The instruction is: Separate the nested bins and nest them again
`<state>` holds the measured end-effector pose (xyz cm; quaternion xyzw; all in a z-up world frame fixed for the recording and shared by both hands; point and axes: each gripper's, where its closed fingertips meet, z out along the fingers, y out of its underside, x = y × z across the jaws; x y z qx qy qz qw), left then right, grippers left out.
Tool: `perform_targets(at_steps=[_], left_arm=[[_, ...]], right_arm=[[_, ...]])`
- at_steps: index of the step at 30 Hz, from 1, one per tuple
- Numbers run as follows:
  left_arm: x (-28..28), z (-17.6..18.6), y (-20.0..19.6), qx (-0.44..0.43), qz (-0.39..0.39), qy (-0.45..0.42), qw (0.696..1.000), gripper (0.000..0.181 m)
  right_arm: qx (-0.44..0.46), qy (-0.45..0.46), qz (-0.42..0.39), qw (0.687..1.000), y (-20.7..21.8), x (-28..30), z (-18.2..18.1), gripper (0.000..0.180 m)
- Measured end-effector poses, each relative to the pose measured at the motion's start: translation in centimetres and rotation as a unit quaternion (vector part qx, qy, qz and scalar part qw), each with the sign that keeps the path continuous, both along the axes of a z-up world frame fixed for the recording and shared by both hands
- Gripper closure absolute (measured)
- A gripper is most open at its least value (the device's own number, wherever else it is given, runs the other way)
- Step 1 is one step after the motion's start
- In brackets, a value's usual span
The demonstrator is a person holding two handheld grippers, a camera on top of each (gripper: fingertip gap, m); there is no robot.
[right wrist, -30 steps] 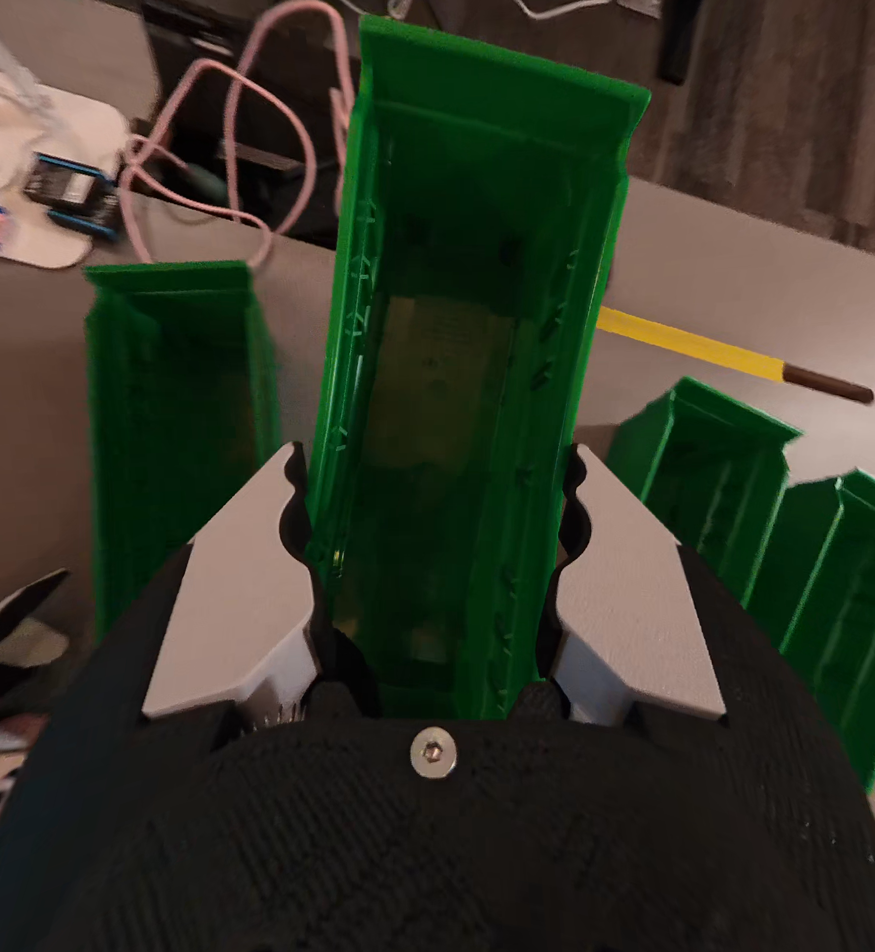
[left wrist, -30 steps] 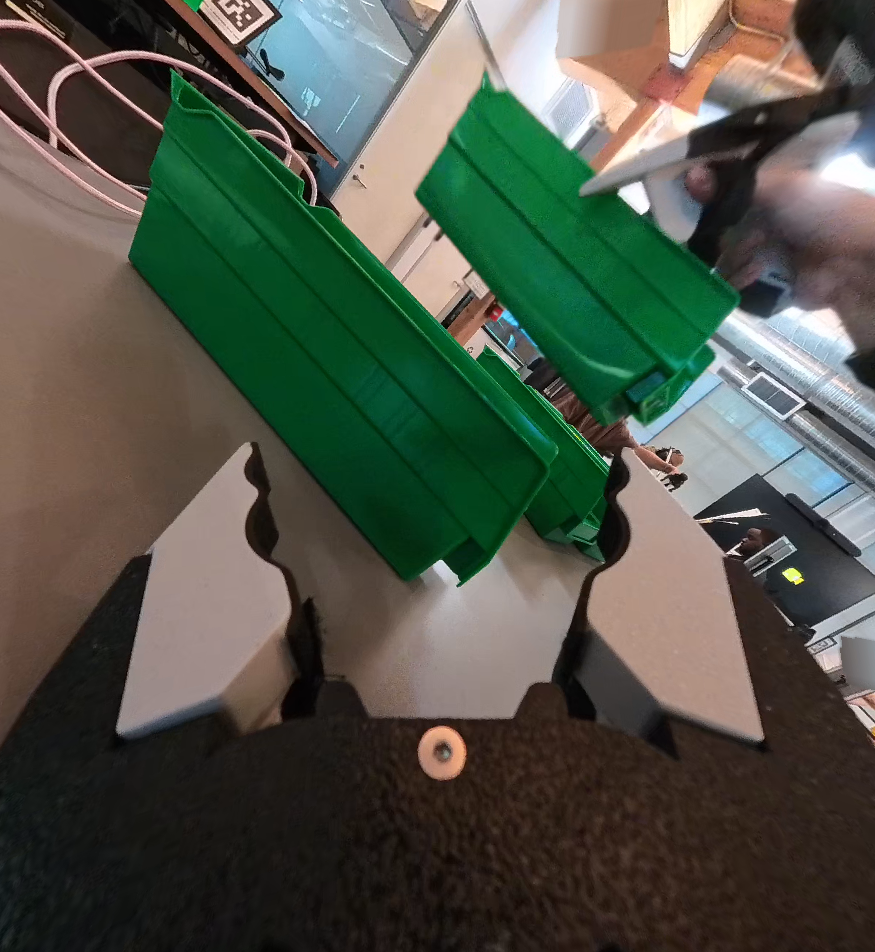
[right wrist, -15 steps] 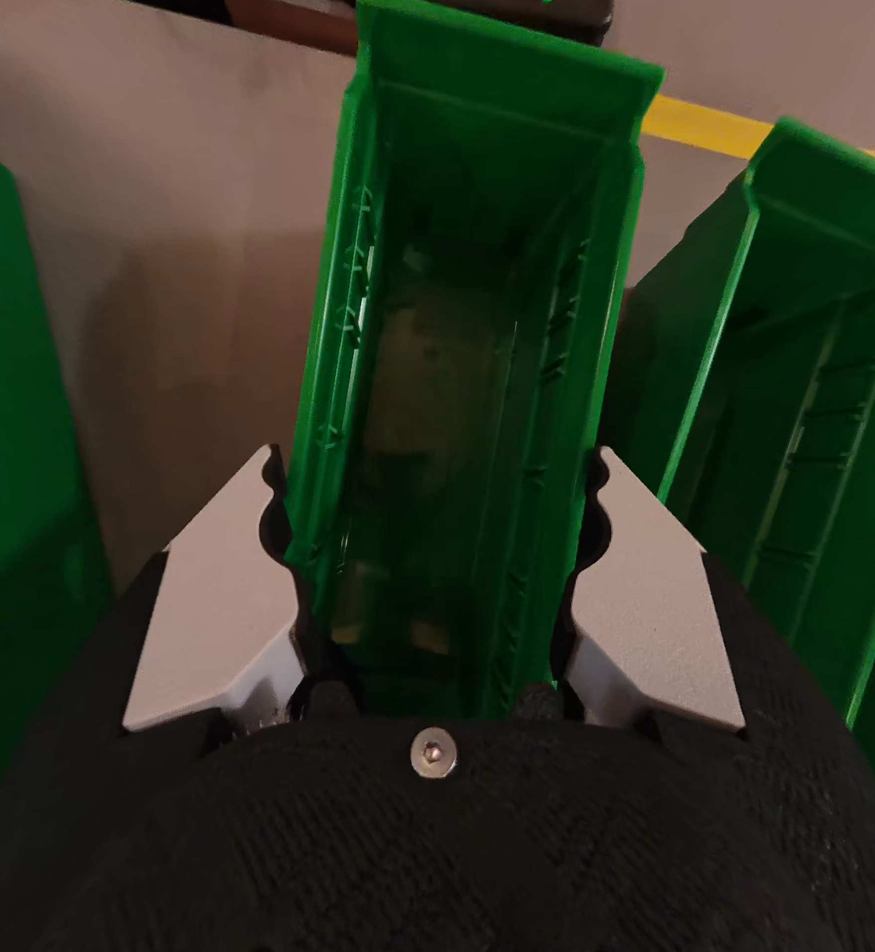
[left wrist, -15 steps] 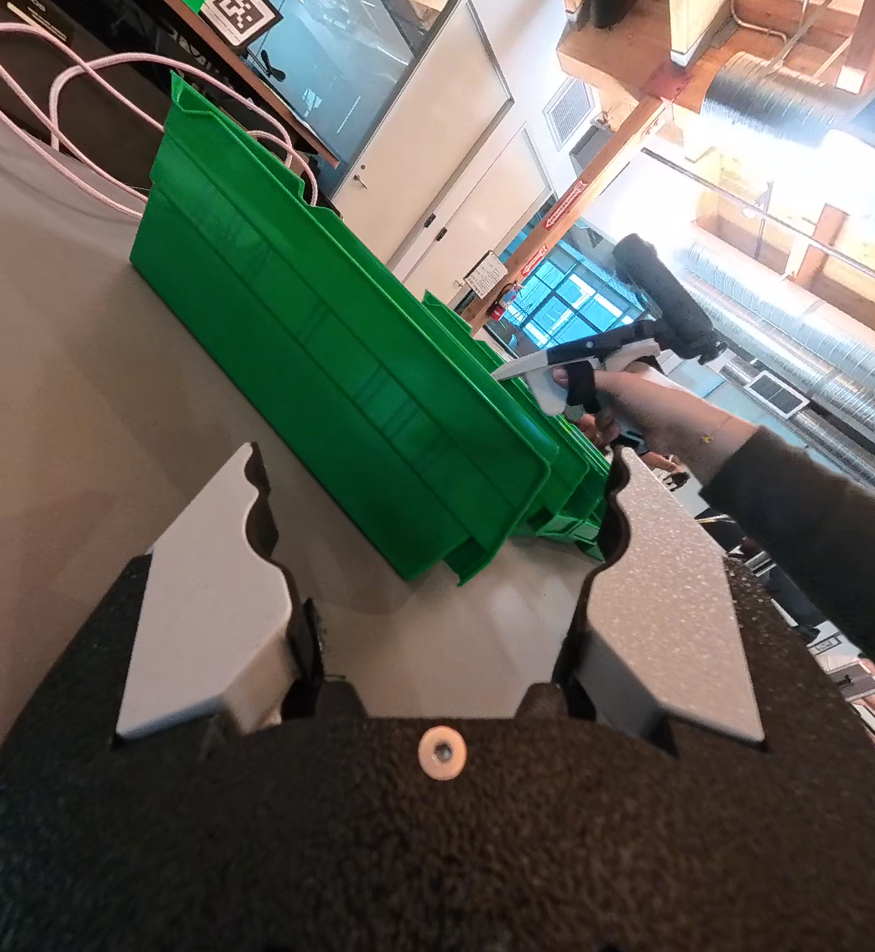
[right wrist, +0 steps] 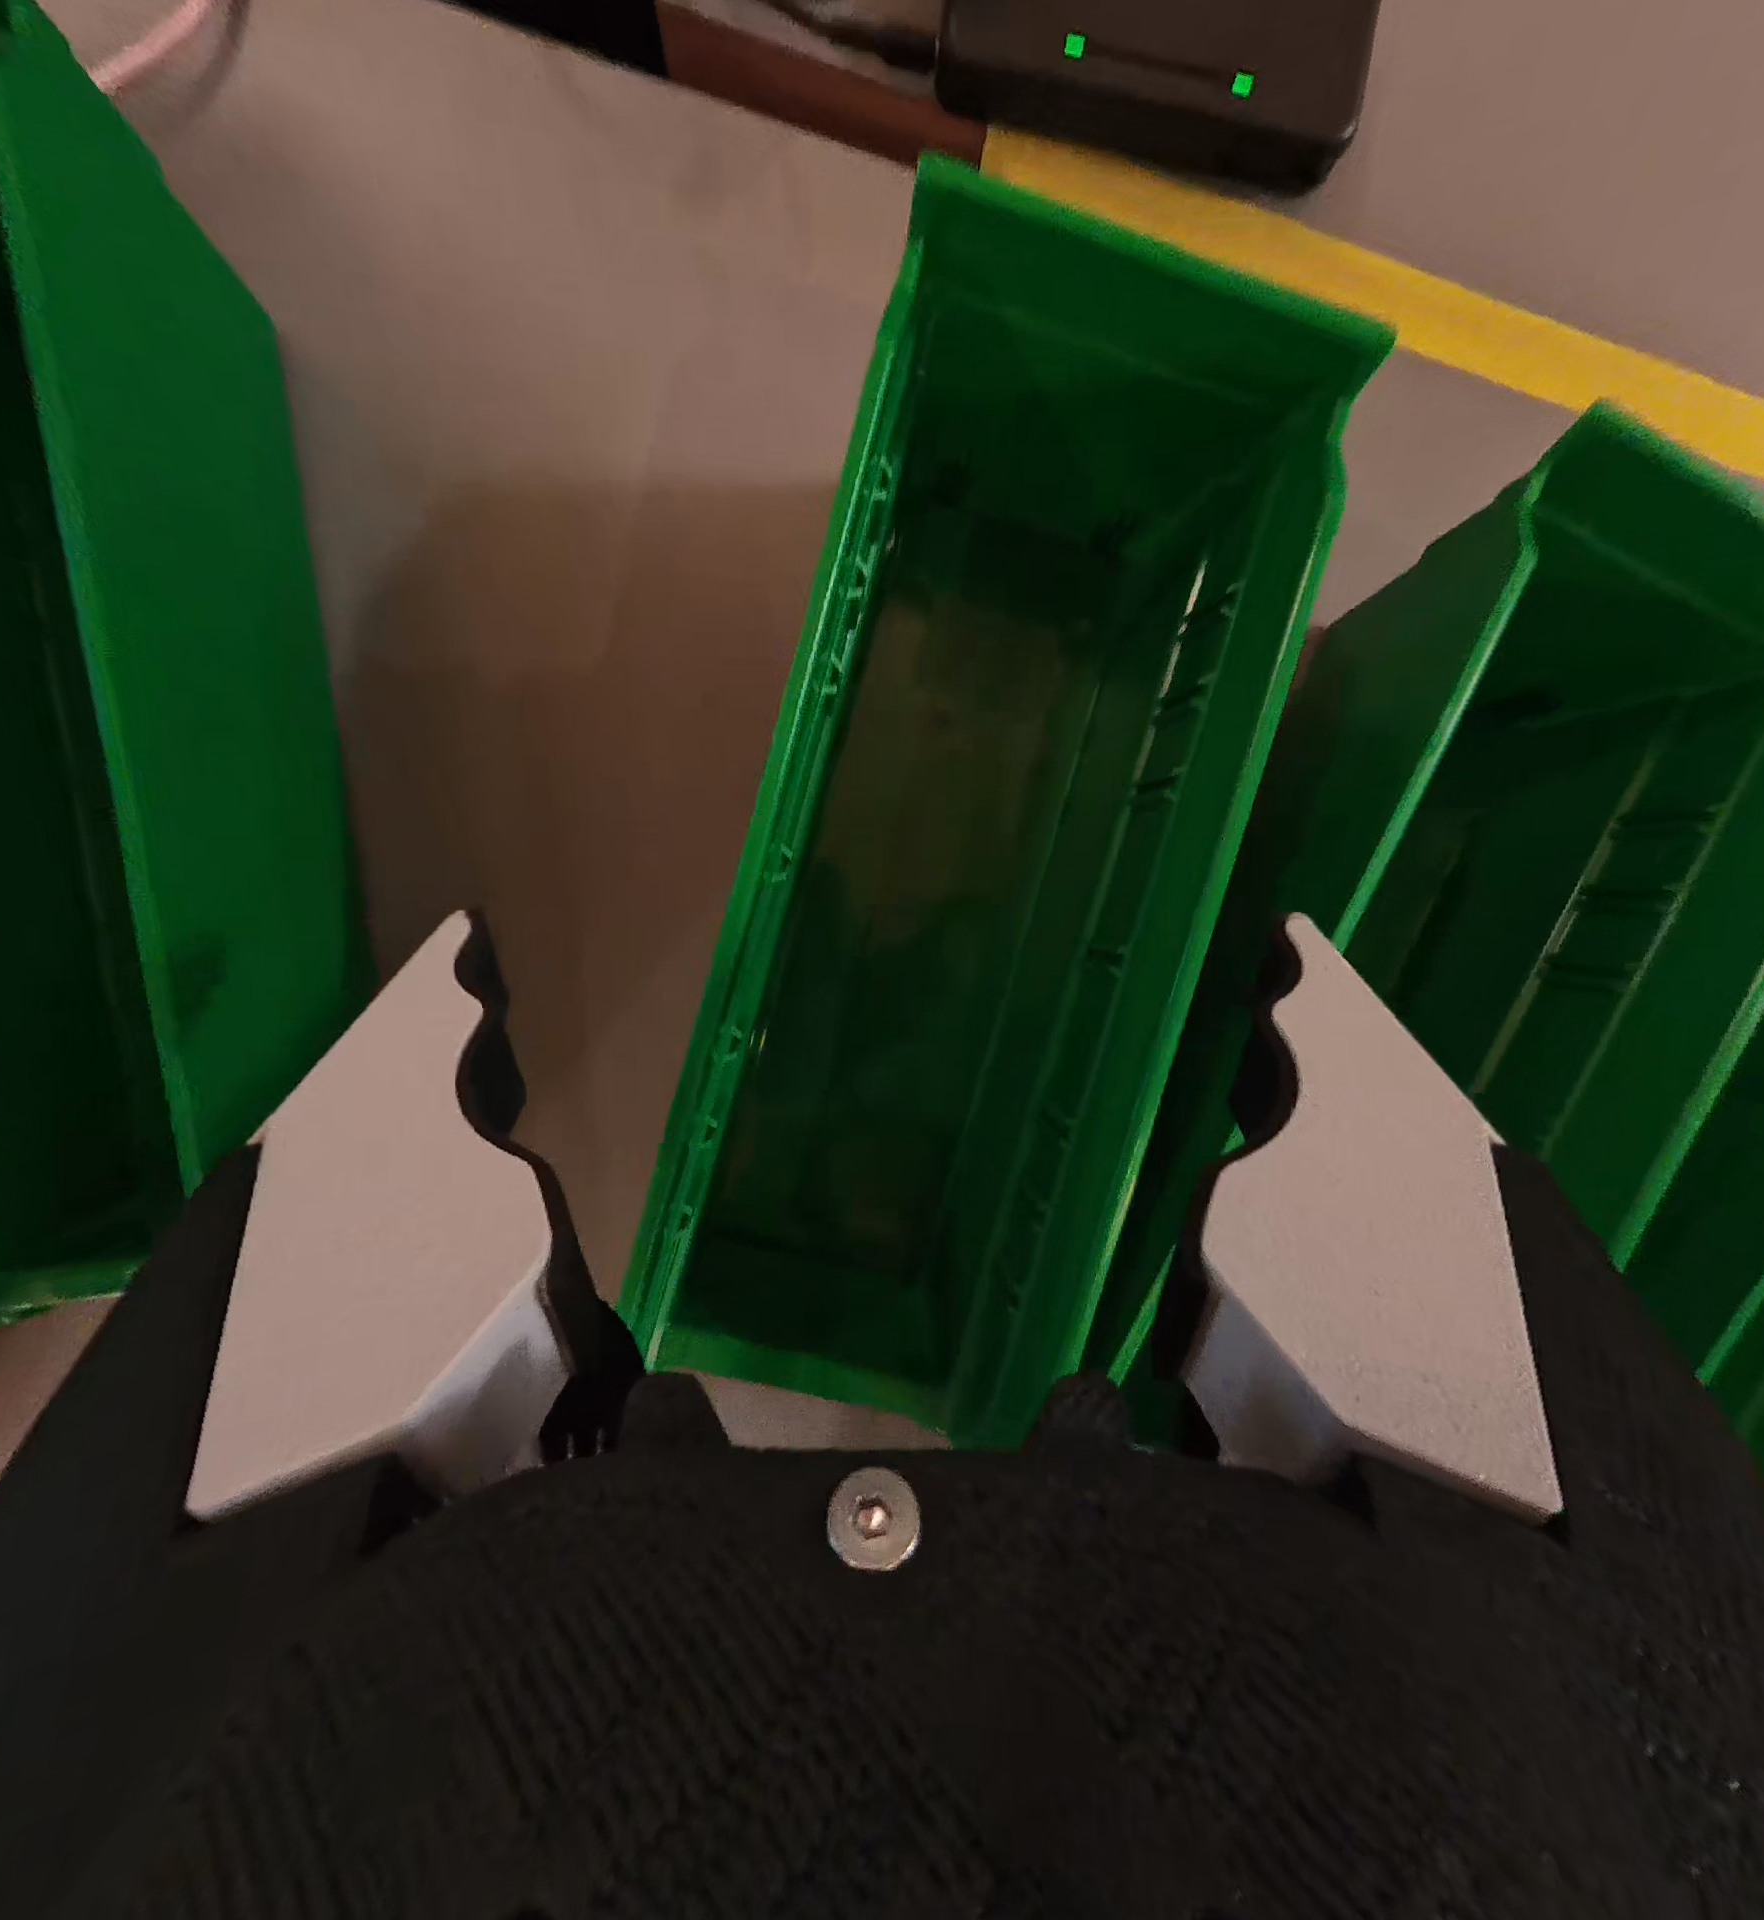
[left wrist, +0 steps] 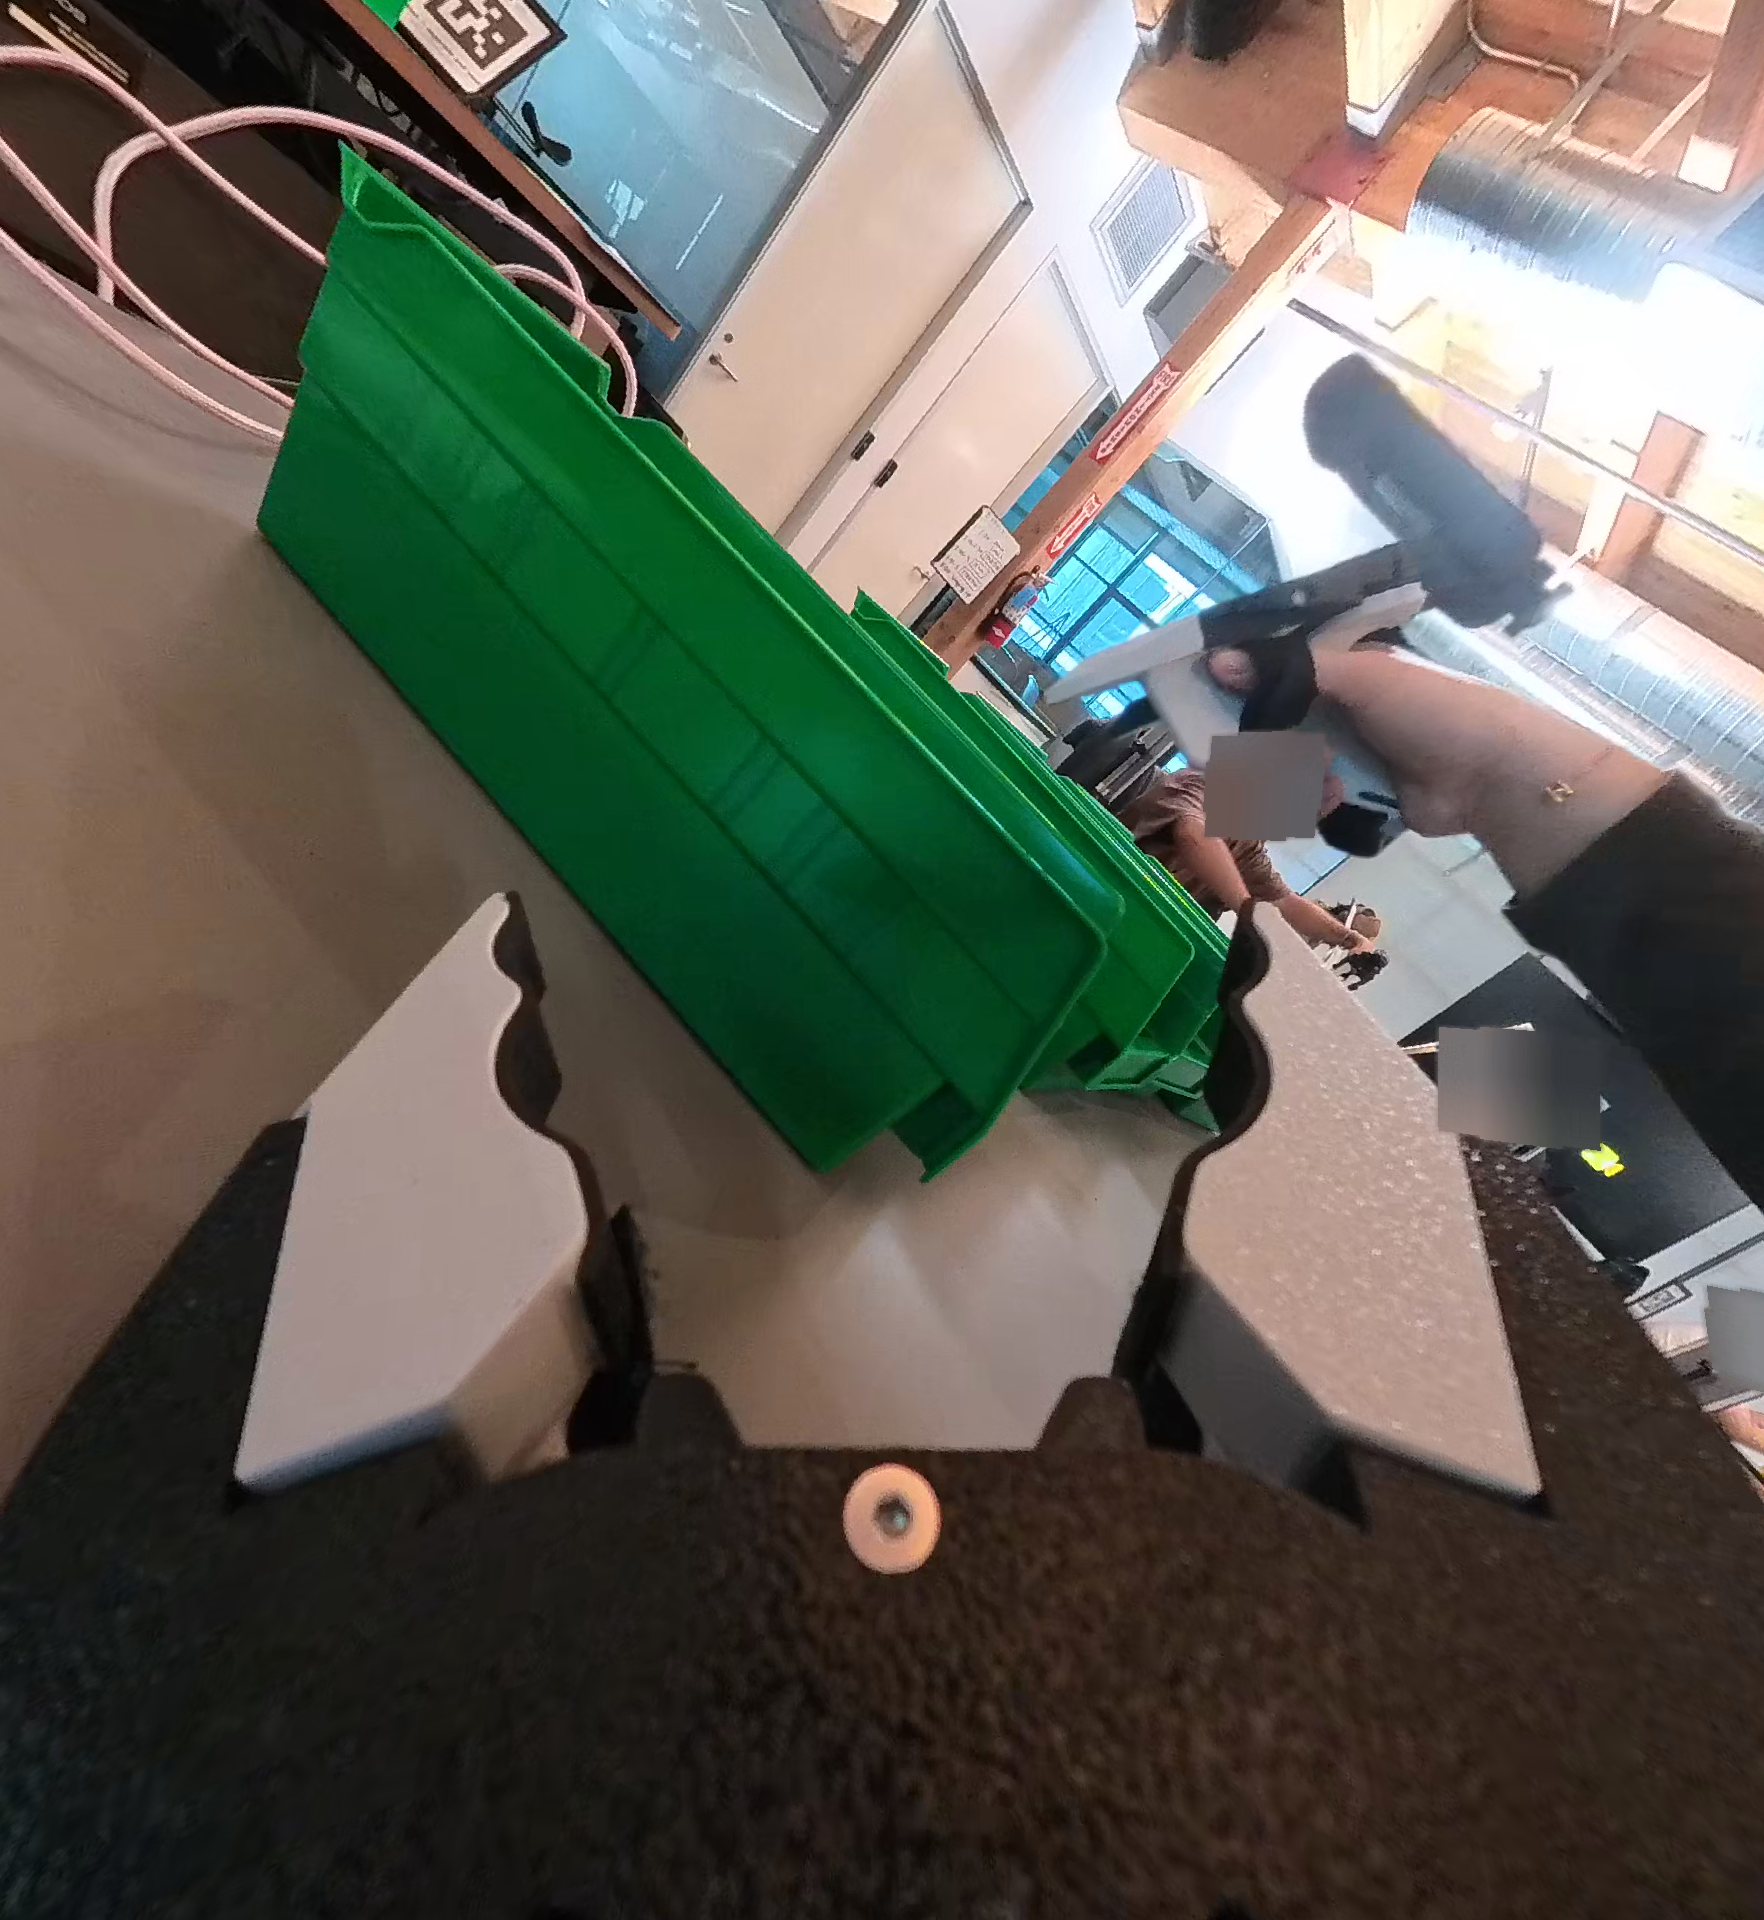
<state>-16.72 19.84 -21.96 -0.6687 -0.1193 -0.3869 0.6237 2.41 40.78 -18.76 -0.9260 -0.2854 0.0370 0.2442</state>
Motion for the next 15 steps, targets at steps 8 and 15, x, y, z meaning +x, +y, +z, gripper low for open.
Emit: perform_targets(at_steps=[8,15], left_arm=[[0.0,0.0,0.0,0.001,0.0,-0.001,1.0,0.054],[0.0,0.0,0.0,0.0,0.0,-0.002,1.0,0.054]], right_arm=[[-0.038,-0.023,-0.02,0.999,0.0,1.7,-4.3,0.04],[-0.059,-0.049,-0.025,0.997,-0.1,2.4,-5.1,0.069]])
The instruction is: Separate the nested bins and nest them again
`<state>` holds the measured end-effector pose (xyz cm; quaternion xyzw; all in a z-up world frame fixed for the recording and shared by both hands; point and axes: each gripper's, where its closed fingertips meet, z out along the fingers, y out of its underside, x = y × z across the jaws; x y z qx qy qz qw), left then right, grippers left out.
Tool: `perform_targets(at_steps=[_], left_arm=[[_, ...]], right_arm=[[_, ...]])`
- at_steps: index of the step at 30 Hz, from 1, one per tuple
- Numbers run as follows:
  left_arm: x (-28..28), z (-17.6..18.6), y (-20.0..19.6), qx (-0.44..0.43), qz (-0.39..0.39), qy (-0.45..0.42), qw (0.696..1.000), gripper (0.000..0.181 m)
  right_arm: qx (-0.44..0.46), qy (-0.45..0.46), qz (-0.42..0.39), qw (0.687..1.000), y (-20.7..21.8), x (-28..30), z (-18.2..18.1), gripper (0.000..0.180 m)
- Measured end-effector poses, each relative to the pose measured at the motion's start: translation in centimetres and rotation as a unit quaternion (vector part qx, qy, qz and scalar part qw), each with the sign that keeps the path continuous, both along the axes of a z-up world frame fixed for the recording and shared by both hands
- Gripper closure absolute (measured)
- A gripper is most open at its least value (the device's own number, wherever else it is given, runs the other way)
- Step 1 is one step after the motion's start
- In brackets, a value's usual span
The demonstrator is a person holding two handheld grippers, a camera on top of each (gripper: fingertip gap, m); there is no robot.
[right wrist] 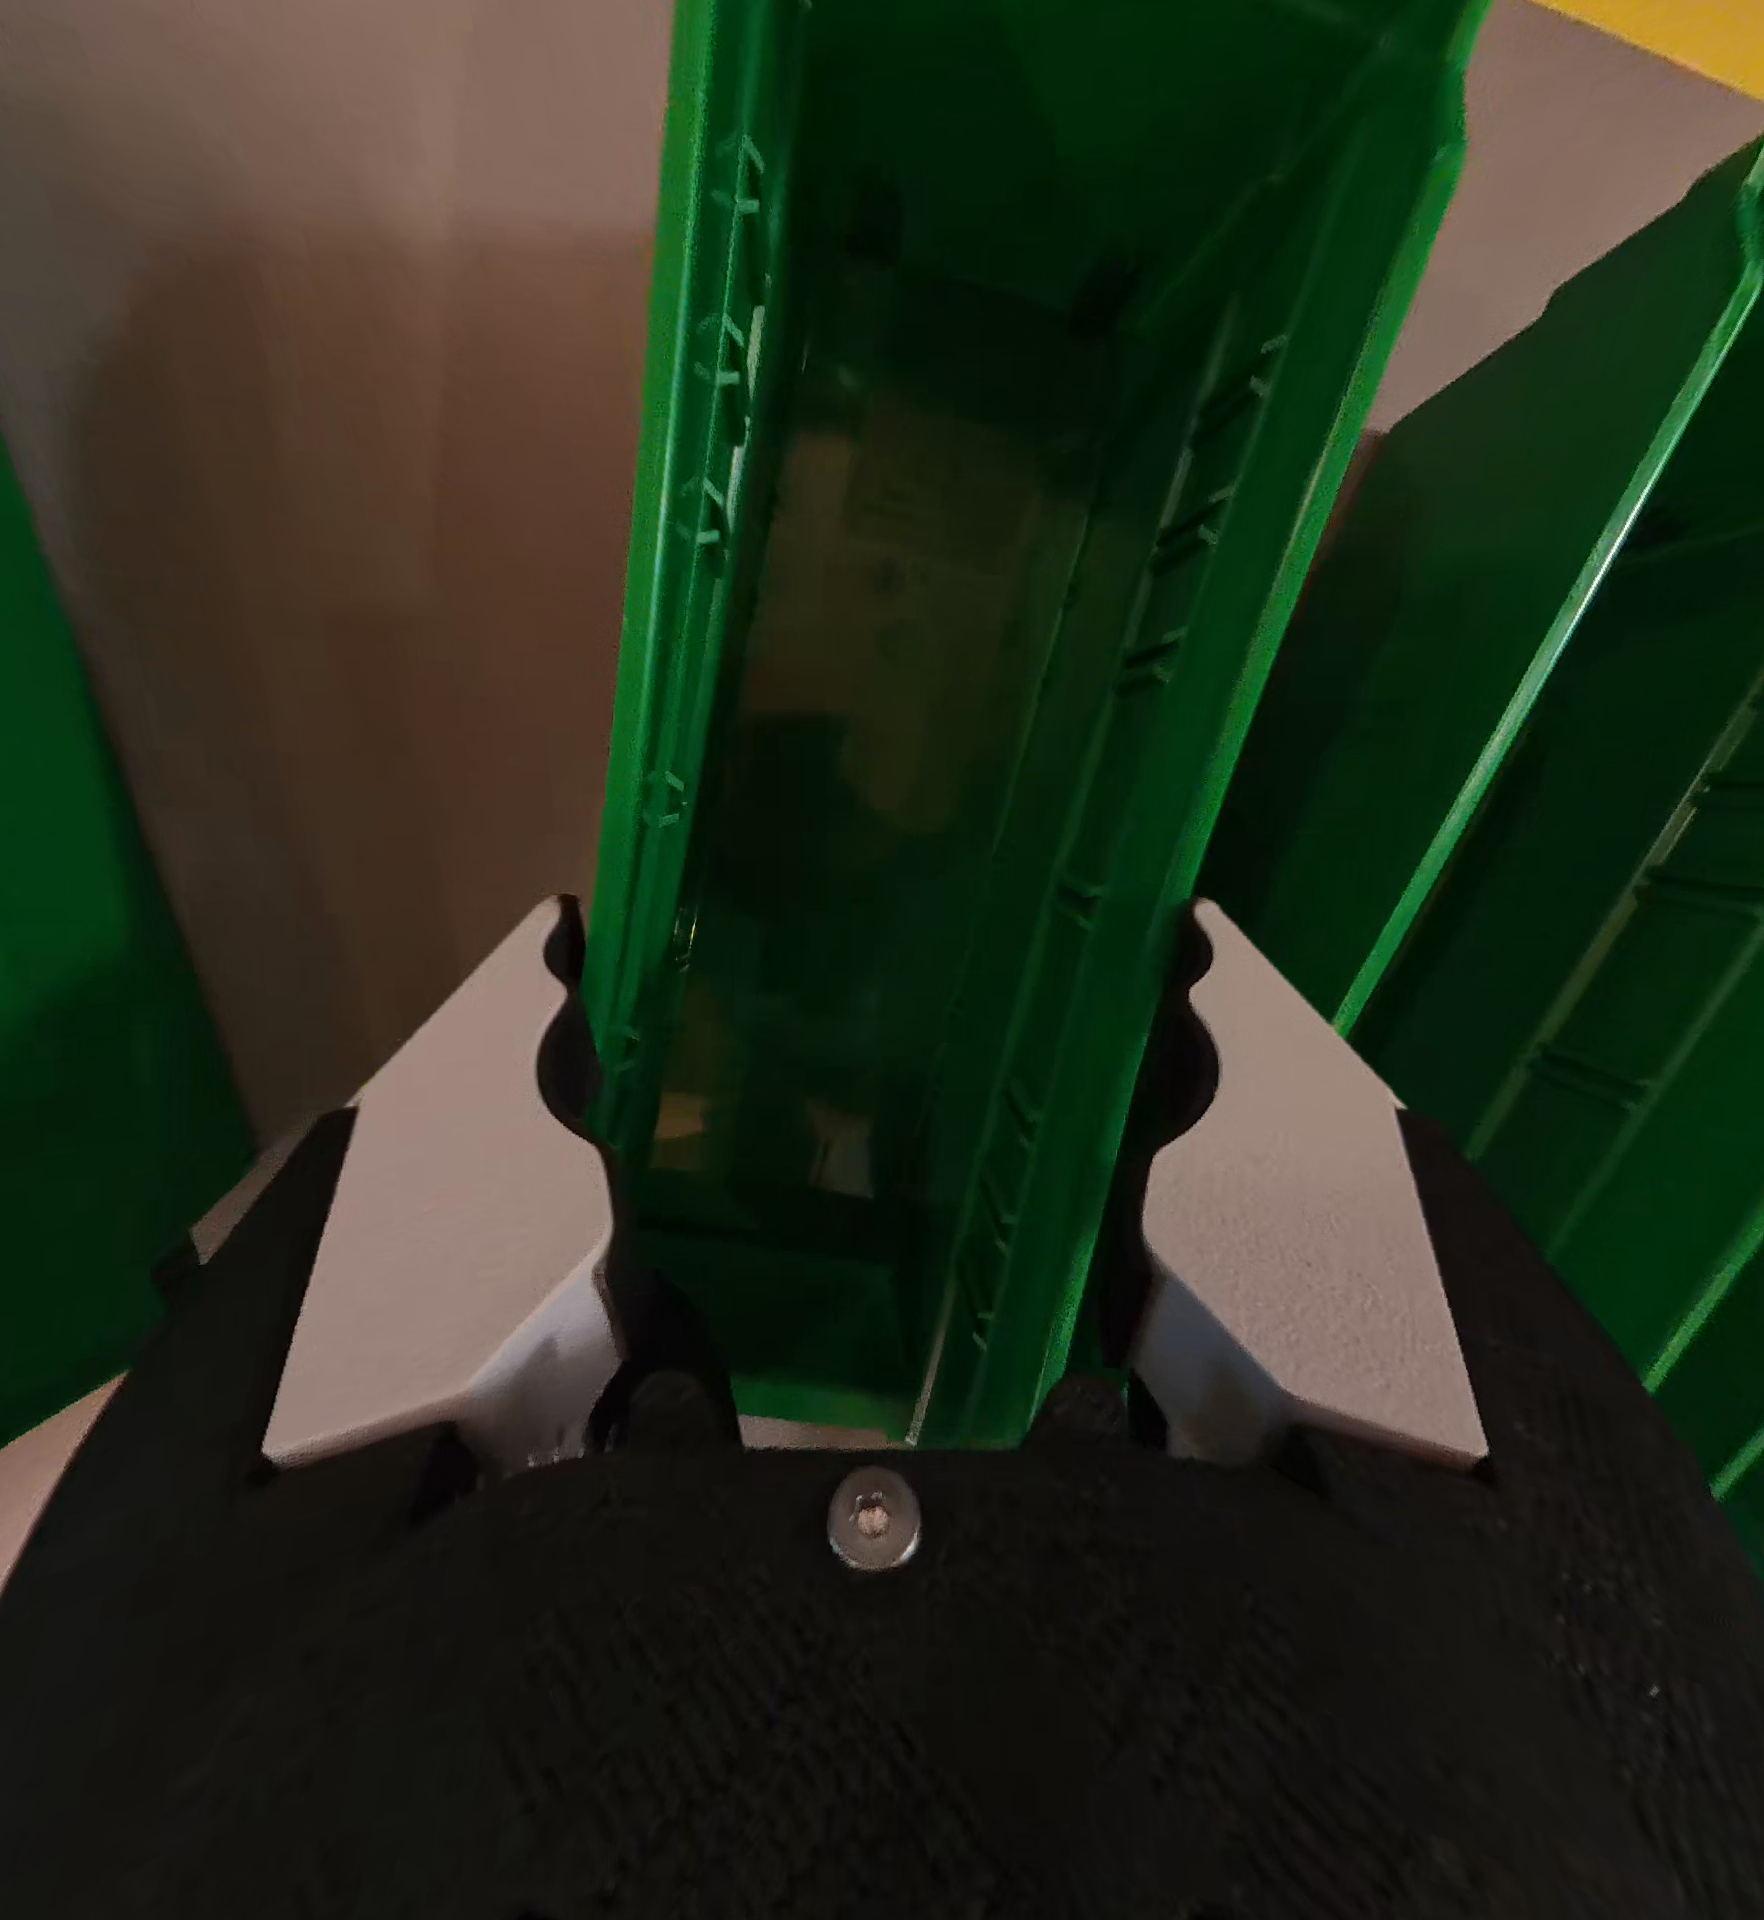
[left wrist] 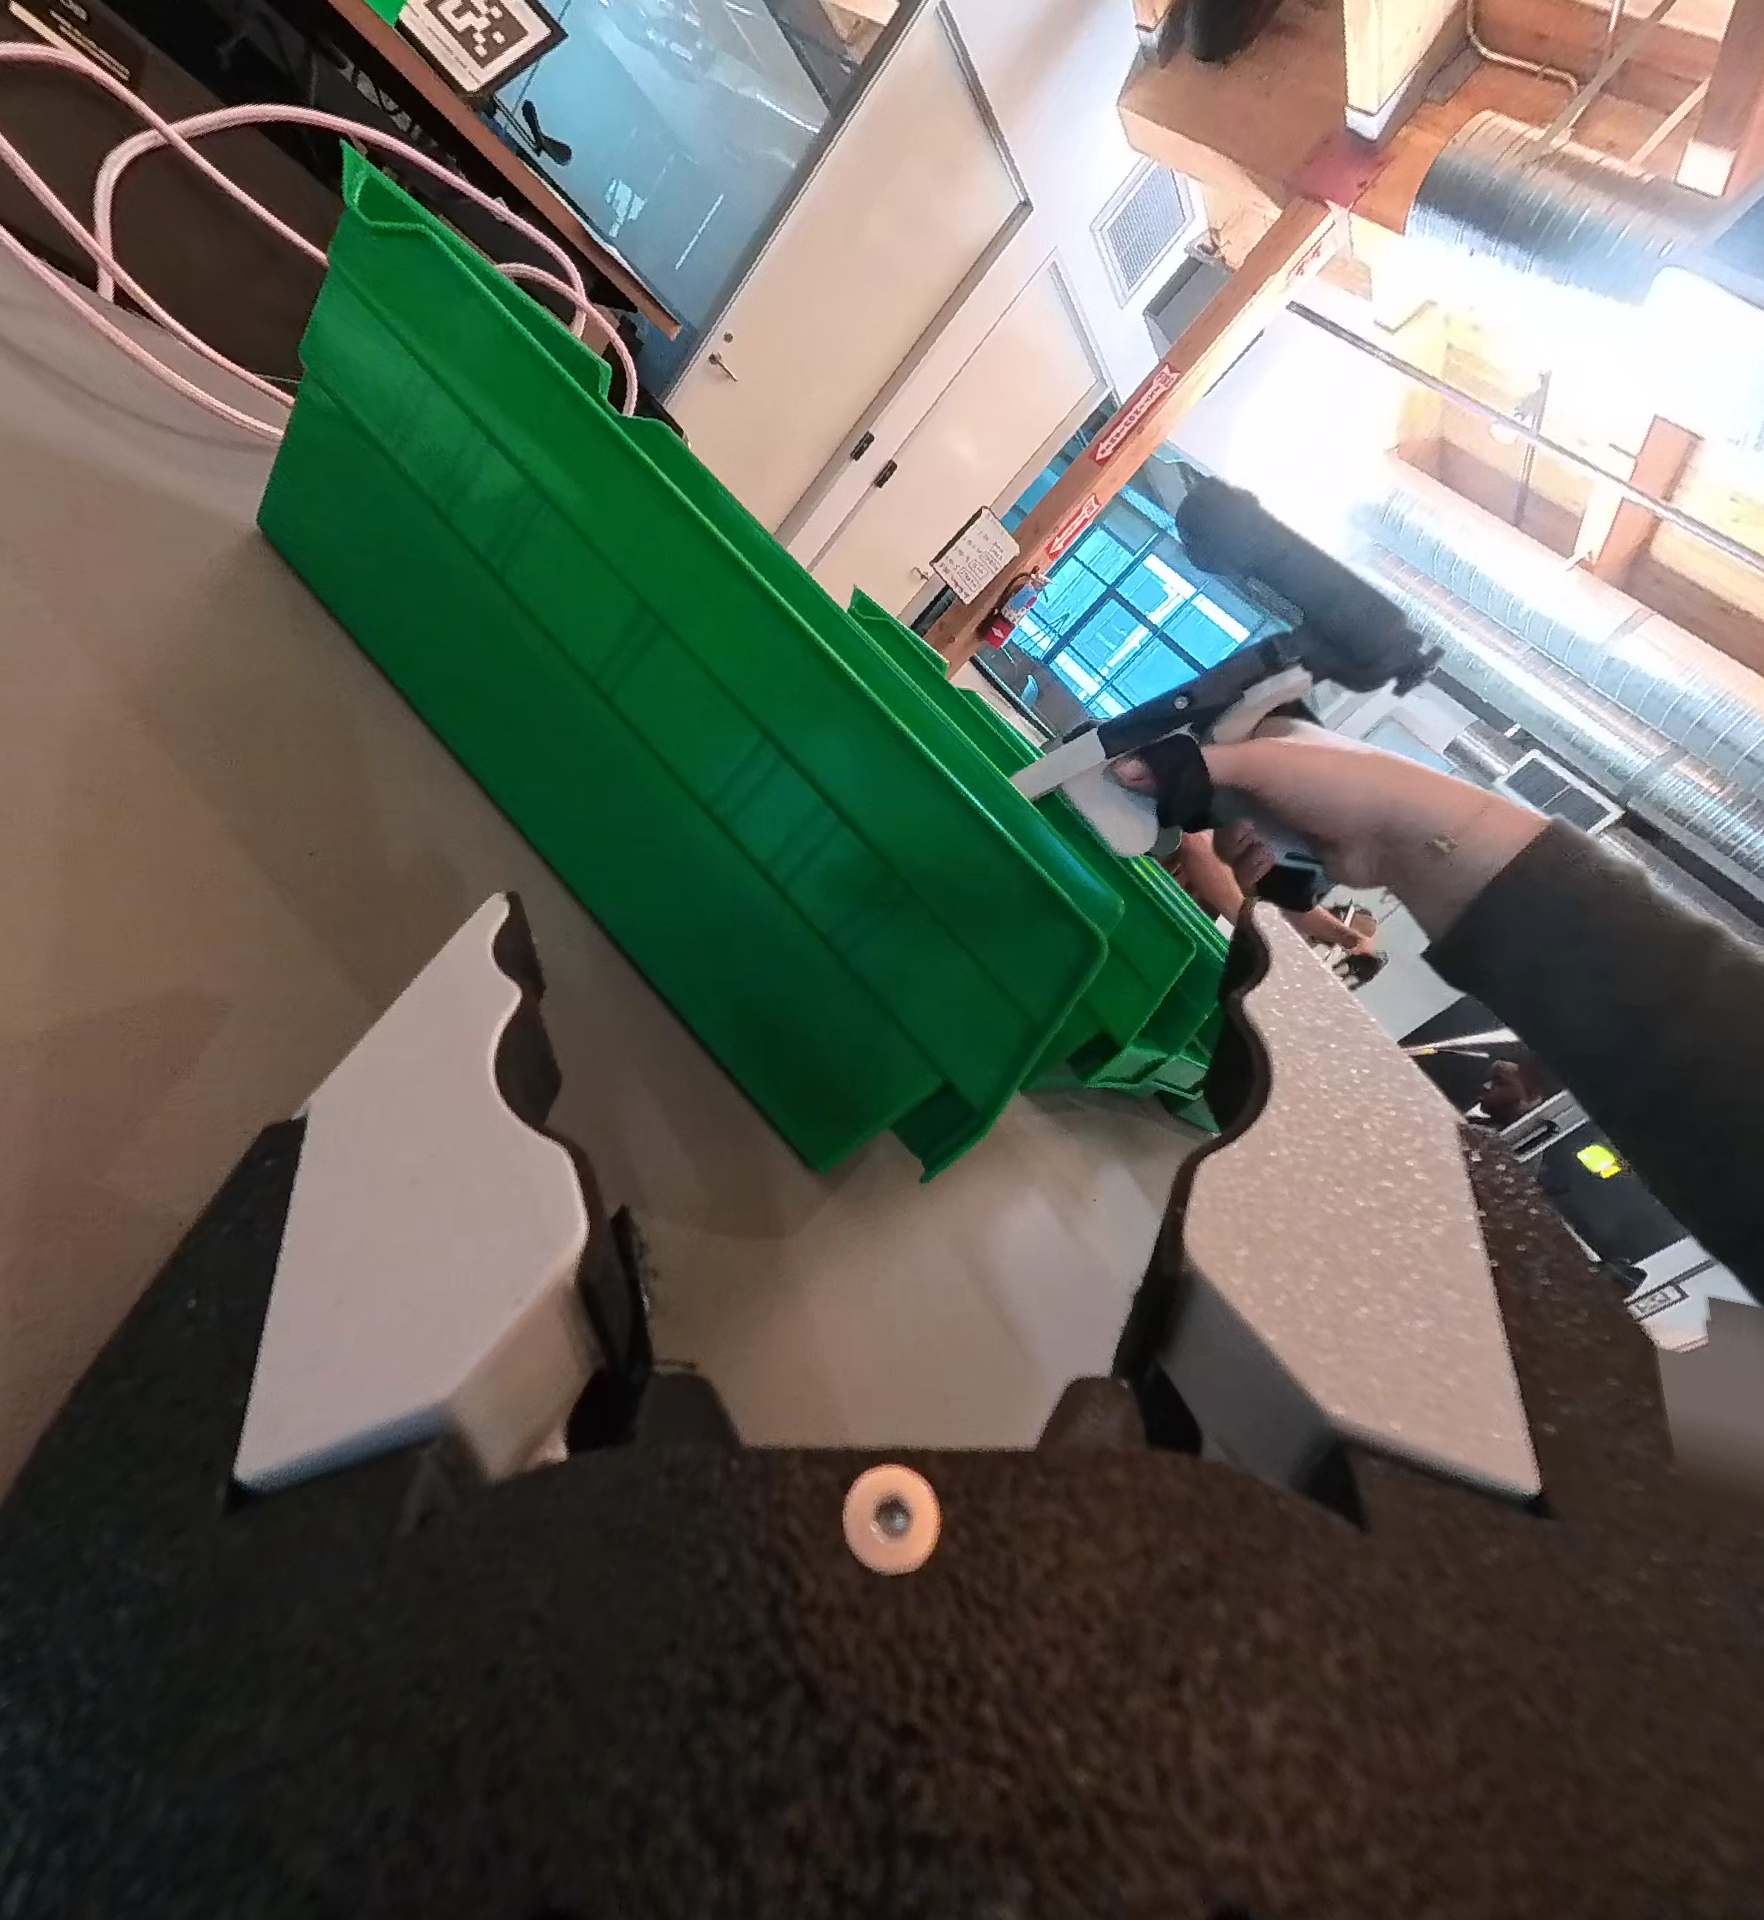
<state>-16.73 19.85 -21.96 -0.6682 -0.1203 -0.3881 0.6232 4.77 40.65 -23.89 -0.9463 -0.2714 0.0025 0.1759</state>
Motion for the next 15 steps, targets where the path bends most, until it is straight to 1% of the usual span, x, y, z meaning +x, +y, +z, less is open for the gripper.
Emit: perform_targets(at_steps=[3,5,10,13,15], left_arm=[[0.0,0.0,0.0,0.0,0.0,0.0,1.0,0.054],[0.0,0.0,0.0,0.0,0.0,0.0,1.0,0.054],[0.0,-0.1,0.0,-0.002,-0.001,0.0,1.0,0.054],[0.0,-0.1,0.0,-0.002,0.0,0.0,1.0,0.054],[0.0,0.0,0.0,0.0,0.0,0.001,1.0,0.054]], right_arm=[[-0.004,0.012,-0.01,1.0,0.0,-0.4,0.9,0.076],[0.003,0.016,-0.007,1.0,0.2,-0.8,2.5,0.078],[0.058,0.024,0.011,0.998,0.6,-2.9,8.9,0.078],[0.08,0.052,0.038,0.995,-0.3,-5.9,12.5,0.077],[0.087,0.075,0.06,0.992,-1.4,-8.6,14.2,0.077]])
